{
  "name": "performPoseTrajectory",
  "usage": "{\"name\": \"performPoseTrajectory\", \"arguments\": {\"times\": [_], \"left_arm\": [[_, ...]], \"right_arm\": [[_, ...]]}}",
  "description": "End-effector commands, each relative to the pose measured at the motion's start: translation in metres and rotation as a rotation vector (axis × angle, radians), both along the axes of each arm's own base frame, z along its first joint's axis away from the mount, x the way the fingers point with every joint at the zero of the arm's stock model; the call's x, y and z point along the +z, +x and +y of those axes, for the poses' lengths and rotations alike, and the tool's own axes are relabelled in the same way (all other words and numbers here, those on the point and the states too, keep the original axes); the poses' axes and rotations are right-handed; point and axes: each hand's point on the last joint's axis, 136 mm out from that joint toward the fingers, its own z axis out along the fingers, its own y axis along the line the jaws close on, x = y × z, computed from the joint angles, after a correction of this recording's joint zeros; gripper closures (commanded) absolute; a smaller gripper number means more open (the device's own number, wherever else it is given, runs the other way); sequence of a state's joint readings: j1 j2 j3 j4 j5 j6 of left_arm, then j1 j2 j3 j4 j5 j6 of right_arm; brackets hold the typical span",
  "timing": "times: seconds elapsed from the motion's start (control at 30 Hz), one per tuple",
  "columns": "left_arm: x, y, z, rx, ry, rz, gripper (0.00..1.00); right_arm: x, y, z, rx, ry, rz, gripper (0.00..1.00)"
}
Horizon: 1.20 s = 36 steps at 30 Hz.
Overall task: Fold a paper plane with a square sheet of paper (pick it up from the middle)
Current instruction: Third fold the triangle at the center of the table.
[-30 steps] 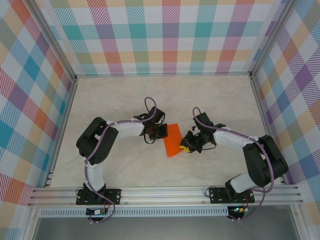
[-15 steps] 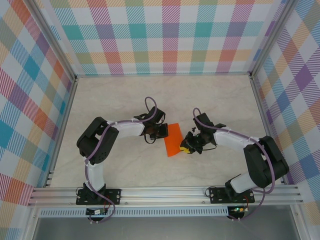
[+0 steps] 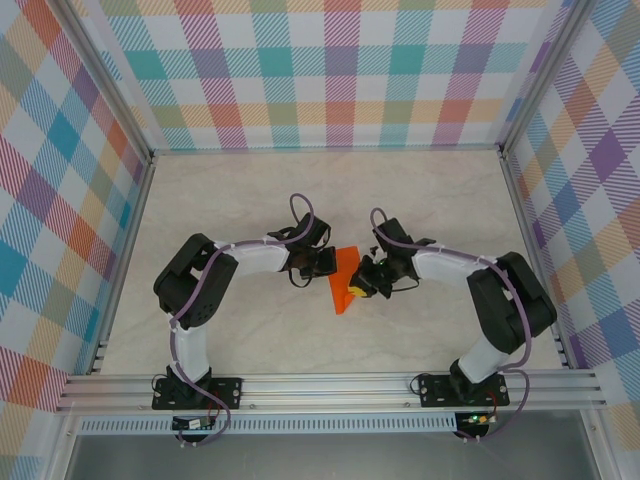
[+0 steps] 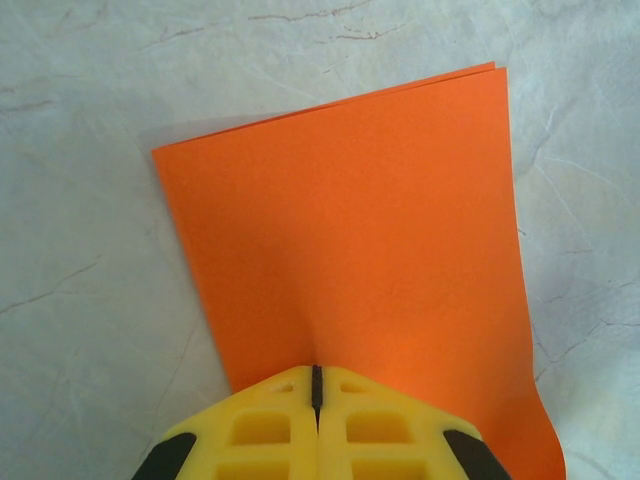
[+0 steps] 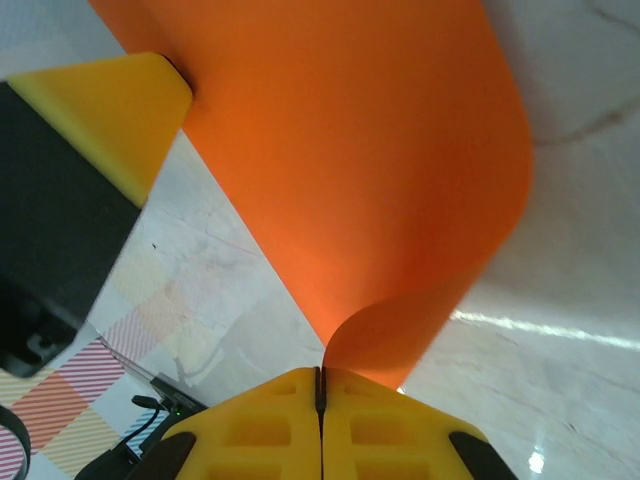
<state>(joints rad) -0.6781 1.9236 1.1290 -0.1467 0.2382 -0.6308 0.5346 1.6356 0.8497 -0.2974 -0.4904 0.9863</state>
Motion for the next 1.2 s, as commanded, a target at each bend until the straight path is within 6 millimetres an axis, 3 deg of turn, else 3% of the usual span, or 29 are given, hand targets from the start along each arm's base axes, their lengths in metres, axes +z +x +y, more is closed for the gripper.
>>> {"name": "performPoseTrajectory", "arguments": {"times": [0.0, 0.3, 1.17], "left_arm": [[-0.025, -0.010, 0.011, -0.011, 0.057, 0.062, 0.99], [-0.025, -0.010, 0.011, -0.017, 0.060, 0.062, 0.99], [-0.021, -0.010, 0.011, -0.015, 0.060, 0.060, 0.99]], "right_arm": [[0.003, 0.014, 0.013, 0.029, 0.022, -0.057, 0.94], [-0.007, 0.020, 0.028, 0.105, 0.050, -0.078, 0.93], [-0.022, 0.023, 0.026, 0.077, 0.025, -0.057, 0.92]]}}
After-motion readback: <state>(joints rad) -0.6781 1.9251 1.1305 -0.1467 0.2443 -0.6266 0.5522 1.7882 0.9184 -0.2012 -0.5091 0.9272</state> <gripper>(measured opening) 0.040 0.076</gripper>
